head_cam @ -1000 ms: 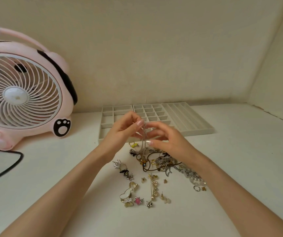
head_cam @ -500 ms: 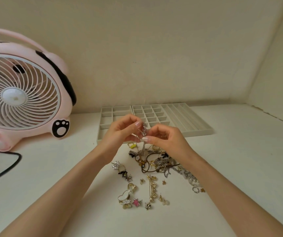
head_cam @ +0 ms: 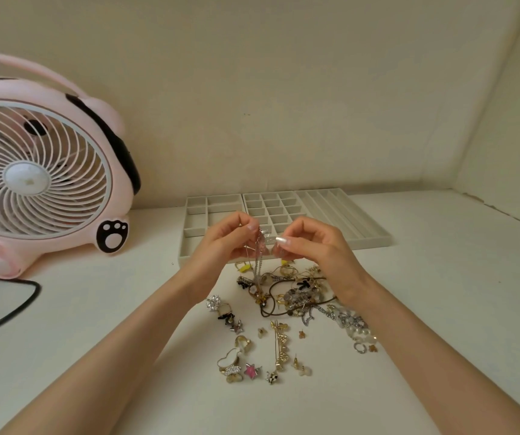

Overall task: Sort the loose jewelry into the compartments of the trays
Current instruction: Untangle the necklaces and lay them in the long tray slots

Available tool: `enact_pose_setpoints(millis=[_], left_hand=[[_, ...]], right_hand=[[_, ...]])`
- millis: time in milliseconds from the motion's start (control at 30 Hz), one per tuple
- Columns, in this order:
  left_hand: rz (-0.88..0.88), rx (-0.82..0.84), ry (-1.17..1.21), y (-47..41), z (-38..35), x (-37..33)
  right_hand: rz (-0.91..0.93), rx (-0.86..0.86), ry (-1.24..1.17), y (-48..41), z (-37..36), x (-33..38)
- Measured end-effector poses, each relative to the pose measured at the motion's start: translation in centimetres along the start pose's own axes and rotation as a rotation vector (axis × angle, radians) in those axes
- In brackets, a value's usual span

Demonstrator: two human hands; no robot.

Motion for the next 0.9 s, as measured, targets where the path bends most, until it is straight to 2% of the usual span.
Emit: enact_pose_setpoints(millis=[133,333,533,767,900], left_hand=[[0.02,0.021,0.024,-0.05,0.08,0.27],[-0.006,0.032,-0.068,0.03,-0.03,0.14],[0.042,0.124,-0.055,0.26,-0.52,-0.03],[0.018,0.098,-0.175,0.27,-0.24,-0.32],[-0.002,0.081,-0.132,0.36,-0.56,-0.58]], right_hand=[[0.002,-0.006,-0.042,0.04,0.11,0.23],[-0.005,-0.01,-0.088,-0.06,0.11,0.29],[-0.024,0.016,-0.104,-0.14,0.05,0.11],[-0.058,0.054,-0.125,-0.11,-0.3,-0.21],[-0.08,0.012,-0.139,-0.24,-0.44,-0.54]])
Point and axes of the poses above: each hand's wrist, its own y-axis away from the middle knuckle, its own z-axis out of the back of the hand, x = y × z, the point moved 1 cm from there along -y, towards the middle knuckle, and after that the axes turned 5 degrees about -y, right-handed, at the moved point
